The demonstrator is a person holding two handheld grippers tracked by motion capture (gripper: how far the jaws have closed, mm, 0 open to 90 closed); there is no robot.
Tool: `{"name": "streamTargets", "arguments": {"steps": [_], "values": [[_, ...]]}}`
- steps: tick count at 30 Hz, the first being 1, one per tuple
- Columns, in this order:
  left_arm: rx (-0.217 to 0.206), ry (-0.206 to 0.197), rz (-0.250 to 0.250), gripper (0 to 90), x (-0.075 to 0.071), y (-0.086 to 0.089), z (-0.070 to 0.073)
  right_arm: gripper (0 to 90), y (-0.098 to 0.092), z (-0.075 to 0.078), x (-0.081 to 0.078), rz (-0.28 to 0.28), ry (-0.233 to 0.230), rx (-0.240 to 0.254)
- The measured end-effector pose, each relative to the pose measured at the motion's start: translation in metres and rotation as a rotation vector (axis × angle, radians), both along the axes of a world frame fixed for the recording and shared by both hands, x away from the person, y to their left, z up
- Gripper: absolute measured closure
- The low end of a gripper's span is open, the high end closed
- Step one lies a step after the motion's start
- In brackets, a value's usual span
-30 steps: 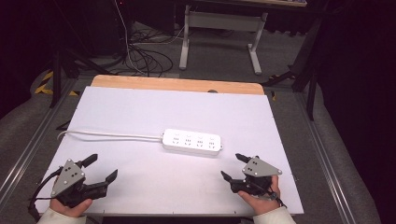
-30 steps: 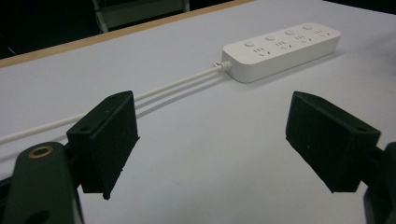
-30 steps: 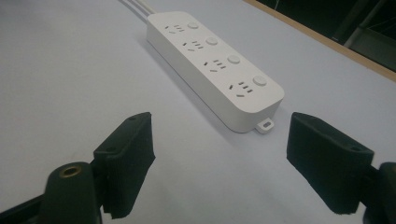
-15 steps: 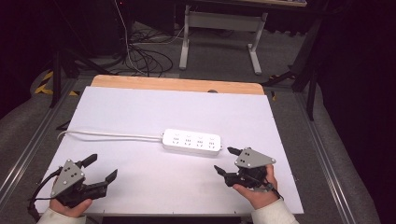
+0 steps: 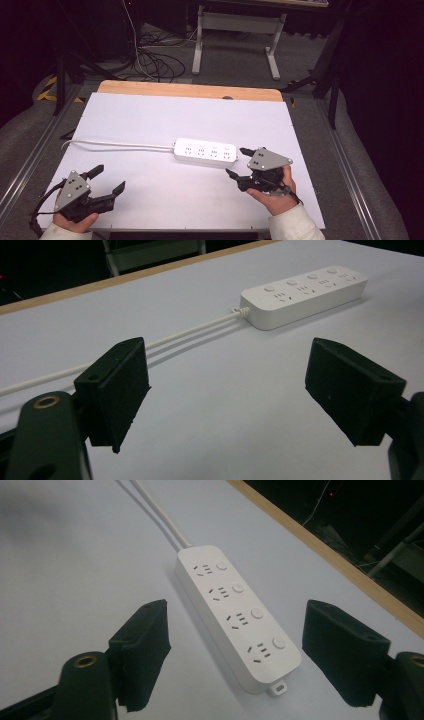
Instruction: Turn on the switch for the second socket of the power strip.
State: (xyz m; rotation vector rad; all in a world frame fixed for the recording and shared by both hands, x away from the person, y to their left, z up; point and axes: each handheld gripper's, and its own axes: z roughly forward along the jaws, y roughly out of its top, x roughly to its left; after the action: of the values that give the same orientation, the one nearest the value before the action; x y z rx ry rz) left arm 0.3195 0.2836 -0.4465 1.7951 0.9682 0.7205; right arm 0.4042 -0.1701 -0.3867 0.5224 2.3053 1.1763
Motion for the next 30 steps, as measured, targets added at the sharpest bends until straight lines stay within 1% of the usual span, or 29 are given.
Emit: {"name": "streamTargets", "arguments": {"steps": [5,9,13,15,19,20,22,23,24,28,29,30], "values": [[0.001,-0.001,0.001,17.8,0.000,0.000,0.000,27.1,0.003,0.003,0.003,0.004,0.006,-0.006],[0.002,-0.004,0.002,17.8,0.000,0.000,0.000,28.9,0.007,0.004,0.005,0.010,0.002,-0.016],[0.002,-0.007,0.005,17.9,0.000,0.001,0.000,30.1,0.009,0.006,0.008,0.008,0.004,-0.005],[-0.002,-0.003,0.005,18.0,0.000,0.000,0.000,31.0,0.011,0.008,0.010,0.017,0.003,-0.011],[0.008,-0.006,0.004,18.0,0.000,0.001,0.000,34.0,0.017,0.013,0.018,0.018,-0.002,-0.034],[0.004,-0.002,0.006,18.0,0.000,0.000,0.000,35.9,0.019,0.015,0.020,0.018,-0.001,-0.037],[0.004,-0.001,0.007,18.0,0.000,0.001,0.000,44.6,0.023,0.018,0.026,0.033,0.017,-0.051],[0.005,0.001,0.009,18.0,0.000,0.001,0.000,46.8,0.025,0.020,0.028,0.034,0.025,-0.059],[0.005,0.003,0.010,18.0,-0.001,0.001,-0.001,47.0,0.028,0.021,0.031,0.031,0.022,-0.063],[0.006,-0.002,0.013,18.0,-0.001,0.001,0.000,59.6,0.037,0.025,0.042,0.052,0.044,-0.037],[0.006,-0.002,0.013,18.0,-0.001,0.001,0.000,63.9,0.038,0.025,0.045,0.059,0.051,-0.031],[0.006,-0.002,0.013,18.0,-0.001,0.001,0.000,63.9,0.038,0.025,0.045,0.059,0.051,-0.031]]}}
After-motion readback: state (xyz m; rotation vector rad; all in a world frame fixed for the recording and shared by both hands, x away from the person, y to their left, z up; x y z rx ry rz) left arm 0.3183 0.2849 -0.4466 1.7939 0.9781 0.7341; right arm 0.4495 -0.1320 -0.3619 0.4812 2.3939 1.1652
